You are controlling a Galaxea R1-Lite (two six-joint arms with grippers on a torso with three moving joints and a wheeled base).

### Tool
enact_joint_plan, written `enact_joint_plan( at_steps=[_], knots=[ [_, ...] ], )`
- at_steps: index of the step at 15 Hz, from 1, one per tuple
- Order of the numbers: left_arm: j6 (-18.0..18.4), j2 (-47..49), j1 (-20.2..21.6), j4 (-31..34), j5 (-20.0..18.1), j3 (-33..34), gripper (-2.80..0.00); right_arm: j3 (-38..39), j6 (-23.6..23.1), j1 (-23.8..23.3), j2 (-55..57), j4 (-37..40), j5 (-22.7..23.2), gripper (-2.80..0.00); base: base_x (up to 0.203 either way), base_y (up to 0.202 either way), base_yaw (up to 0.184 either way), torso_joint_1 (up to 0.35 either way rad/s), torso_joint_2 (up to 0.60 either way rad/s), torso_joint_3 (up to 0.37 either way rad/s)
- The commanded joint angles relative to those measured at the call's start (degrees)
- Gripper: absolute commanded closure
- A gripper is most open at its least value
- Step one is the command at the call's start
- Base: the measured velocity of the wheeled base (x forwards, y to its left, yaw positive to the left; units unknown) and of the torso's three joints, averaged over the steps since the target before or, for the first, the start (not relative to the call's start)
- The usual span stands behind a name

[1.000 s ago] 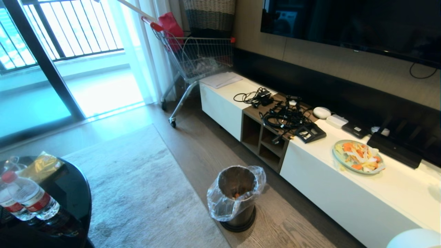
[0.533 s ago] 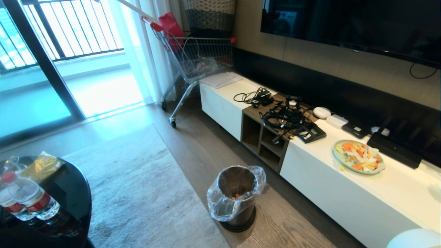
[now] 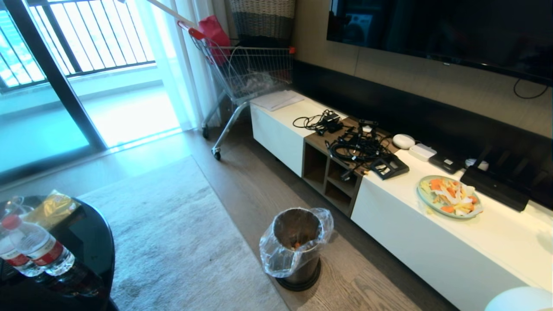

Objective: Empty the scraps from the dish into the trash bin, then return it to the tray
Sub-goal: Put the bowl back to the table

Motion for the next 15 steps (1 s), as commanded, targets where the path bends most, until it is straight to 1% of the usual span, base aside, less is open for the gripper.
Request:
enact_joint_plan(
  at_steps=[1,11,12,15],
  knots=[
    [0.0,0.0,0.0,0.0,0.0,0.0,0.0,0.0,0.0,0.0,0.1,0.0,0.0,0.0,0.0,0.0,0.0,0.0,0.0,0.0],
    [-0.1,0.0,0.0,0.0,0.0,0.0,0.0,0.0,0.0,0.0,0.1,0.0,0.0,0.0,0.0,0.0,0.0,0.0,0.0,0.0],
    [-0.1,0.0,0.0,0.0,0.0,0.0,0.0,0.0,0.0,0.0,0.1,0.0,0.0,0.0,-0.086,0.0,-0.004,0.007,0.0,0.007],
    [0.0,0.0,0.0,0.0,0.0,0.0,0.0,0.0,0.0,0.0,0.1,0.0,0.0,0.0,-0.18,0.0,-0.002,0.003,0.0,0.002]
  ],
)
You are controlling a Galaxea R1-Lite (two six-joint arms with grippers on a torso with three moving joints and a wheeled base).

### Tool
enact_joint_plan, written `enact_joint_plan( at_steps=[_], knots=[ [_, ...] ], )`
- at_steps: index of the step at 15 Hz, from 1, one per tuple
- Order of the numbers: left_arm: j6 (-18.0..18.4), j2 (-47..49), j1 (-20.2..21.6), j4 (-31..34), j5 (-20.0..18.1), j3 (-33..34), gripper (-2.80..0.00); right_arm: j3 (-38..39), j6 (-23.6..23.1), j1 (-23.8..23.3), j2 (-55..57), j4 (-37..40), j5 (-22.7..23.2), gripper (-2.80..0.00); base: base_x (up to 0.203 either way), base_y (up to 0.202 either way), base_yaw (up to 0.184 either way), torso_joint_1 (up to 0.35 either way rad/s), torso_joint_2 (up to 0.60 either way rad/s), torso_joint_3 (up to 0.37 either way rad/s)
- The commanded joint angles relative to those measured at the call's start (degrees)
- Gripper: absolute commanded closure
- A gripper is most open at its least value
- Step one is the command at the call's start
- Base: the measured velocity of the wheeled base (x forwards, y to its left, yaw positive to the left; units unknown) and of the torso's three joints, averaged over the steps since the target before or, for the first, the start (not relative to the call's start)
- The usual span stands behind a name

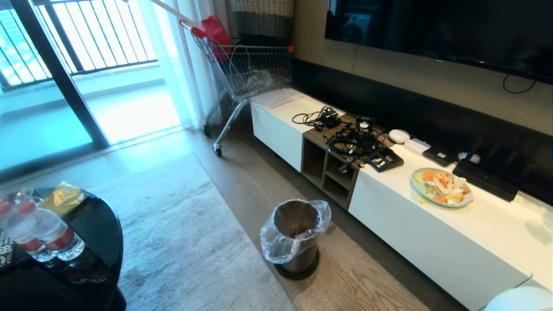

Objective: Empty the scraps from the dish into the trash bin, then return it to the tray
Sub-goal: Put the bowl back to the table

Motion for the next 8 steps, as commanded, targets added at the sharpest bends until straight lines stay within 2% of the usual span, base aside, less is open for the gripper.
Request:
enact_joint_plan(
  at_steps=[1,8],
  knots=[
    [-0.1,0.0,0.0,0.0,0.0,0.0,0.0,0.0,-0.1,0.0,0.1,0.0,0.0,0.0,-0.187,0.0,0.0,0.003,0.0,0.003],
    [-0.1,0.0,0.0,0.0,0.0,0.0,0.0,0.0,-0.1,0.0,0.1,0.0,0.0,0.0,-0.186,0.0,0.0,0.003,0.0,0.003]
  ],
)
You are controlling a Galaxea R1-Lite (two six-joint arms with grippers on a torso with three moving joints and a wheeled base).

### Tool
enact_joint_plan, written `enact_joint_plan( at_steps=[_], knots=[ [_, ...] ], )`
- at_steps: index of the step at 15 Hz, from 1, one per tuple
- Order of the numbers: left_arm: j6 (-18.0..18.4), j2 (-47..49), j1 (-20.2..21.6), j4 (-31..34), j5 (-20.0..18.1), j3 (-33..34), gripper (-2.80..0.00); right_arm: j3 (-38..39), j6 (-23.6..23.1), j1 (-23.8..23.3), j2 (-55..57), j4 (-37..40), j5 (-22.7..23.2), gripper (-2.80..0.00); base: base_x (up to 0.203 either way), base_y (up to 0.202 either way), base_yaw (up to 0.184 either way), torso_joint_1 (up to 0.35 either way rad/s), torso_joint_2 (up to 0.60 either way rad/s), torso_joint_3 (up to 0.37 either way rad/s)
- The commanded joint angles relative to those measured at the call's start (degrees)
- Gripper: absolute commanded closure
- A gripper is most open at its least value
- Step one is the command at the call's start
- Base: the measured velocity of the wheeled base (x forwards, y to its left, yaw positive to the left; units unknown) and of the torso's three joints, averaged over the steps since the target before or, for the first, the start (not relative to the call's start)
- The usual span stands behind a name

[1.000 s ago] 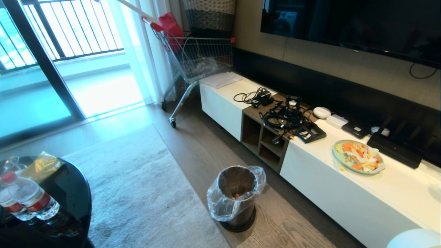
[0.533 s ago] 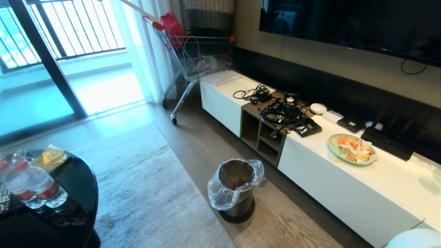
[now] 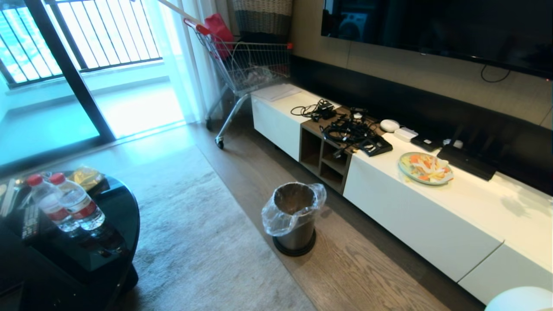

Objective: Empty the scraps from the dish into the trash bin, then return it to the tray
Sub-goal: Put the bowl back to the table

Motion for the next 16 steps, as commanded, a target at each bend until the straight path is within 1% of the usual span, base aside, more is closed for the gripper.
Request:
enact_joint_plan(
  at_steps=[1,8,16],
  knots=[
    [0.0,0.0,0.0,0.0,0.0,0.0,0.0,0.0,-0.1,0.0,0.1,0.0,0.0,0.0,-0.187,0.0,-0.001,0.002,0.01,-0.002],
    [0.0,0.0,0.0,0.0,0.0,0.0,0.0,0.0,0.0,0.0,0.1,0.0,-0.1,0.0,-0.179,0.0,-0.001,0.002,0.0,0.004],
    [0.0,0.0,0.0,0.0,0.0,0.0,0.0,0.0,0.0,0.0,0.1,0.0,-0.1,0.0,0.0,0.0,0.0,0.0,0.0,0.0]
  ],
)
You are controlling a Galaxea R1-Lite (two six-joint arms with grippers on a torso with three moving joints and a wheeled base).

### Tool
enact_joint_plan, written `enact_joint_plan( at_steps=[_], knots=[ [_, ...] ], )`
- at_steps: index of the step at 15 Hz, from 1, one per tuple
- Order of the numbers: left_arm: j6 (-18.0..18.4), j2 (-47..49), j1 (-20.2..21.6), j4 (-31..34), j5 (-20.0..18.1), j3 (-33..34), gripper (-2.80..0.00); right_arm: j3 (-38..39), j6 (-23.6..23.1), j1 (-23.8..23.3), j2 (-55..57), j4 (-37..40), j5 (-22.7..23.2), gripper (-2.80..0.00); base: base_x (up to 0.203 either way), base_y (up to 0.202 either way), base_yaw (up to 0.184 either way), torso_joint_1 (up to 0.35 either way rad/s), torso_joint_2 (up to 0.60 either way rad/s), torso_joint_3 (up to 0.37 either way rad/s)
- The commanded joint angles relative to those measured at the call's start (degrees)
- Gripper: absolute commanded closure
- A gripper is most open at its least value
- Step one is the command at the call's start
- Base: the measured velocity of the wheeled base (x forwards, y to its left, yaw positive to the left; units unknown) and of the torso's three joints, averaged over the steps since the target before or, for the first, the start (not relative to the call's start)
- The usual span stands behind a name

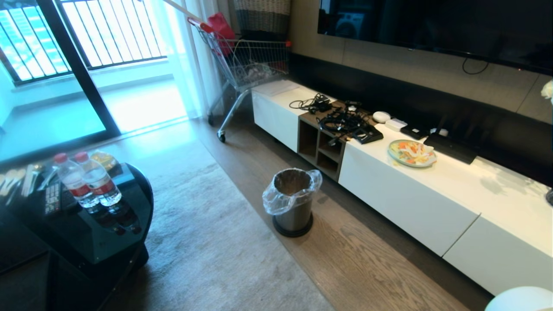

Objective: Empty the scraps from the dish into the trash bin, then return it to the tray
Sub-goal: Put the bowl back to the table

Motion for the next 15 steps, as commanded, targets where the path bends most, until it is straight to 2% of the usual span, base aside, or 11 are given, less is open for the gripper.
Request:
enact_joint_plan(
  at_steps=[1,5,15],
  knots=[
    [0.0,0.0,0.0,0.0,0.0,0.0,0.0,0.0,0.1,0.0,0.1,0.1,0.0,0.0,0.0,0.0,0.0,0.0,0.0,0.0],
    [0.0,0.0,0.0,0.0,0.0,0.0,0.0,0.0,0.1,0.0,0.1,0.1,0.0,0.0,-0.003,-0.004,0.066,0.004,0.0,0.003],
    [0.0,0.0,0.0,0.0,0.0,0.0,0.0,0.0,0.1,0.0,0.1,0.1,0.0,0.0,-0.001,-0.009,0.167,0.002,0.0,0.004]
  ],
)
